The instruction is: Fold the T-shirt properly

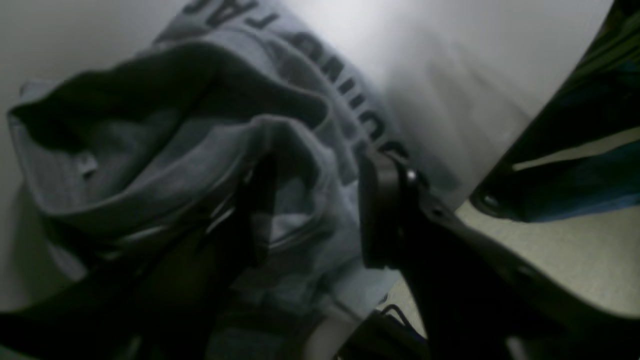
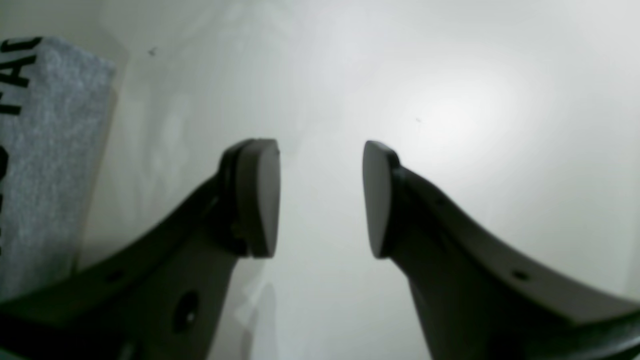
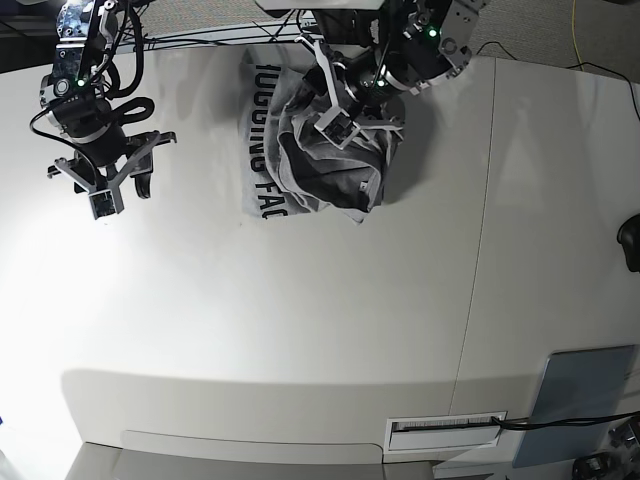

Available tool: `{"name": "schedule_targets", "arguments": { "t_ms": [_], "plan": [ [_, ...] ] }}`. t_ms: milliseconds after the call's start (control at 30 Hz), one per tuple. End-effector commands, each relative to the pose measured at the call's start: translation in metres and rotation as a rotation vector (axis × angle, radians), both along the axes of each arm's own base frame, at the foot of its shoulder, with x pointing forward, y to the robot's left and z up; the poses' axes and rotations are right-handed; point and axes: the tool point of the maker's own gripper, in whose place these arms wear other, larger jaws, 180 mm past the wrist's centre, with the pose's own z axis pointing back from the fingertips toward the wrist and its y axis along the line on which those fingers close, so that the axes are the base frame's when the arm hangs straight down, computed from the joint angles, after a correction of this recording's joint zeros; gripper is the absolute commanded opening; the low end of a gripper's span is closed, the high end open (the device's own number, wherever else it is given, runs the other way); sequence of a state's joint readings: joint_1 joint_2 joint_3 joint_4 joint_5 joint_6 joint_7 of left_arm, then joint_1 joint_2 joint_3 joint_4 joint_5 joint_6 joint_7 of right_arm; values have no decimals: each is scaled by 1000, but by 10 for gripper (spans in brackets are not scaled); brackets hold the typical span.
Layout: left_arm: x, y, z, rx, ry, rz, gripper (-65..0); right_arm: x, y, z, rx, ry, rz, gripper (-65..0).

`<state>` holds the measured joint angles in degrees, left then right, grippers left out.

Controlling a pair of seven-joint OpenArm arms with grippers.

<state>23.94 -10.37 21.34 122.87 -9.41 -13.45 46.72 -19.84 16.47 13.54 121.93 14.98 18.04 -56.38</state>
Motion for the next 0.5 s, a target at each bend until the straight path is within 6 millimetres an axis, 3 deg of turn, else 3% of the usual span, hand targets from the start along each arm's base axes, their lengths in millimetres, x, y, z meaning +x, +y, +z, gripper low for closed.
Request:
{"name": "schedule_targets", "arguments": {
  "t_ms": [0,100,233,367,467],
  "plan": [
    [6,1,7,-9,-29,26,-373,6,-1,12,-11,-44,12,-380],
    [5,4,3,14,-15,32,-468,6,-1,12,-10,-45,12,-380],
    [-4,4,-2,39,11,-6,-650,6,-1,12,-10,-47,13,-380],
    [-5,13,1,40,9,28,-650,7,0,13,-10,-52,14,-380],
    [-3,38,5,55,6,107,-650,7,0,13,-8,-56,15,-380]
  ]
}}
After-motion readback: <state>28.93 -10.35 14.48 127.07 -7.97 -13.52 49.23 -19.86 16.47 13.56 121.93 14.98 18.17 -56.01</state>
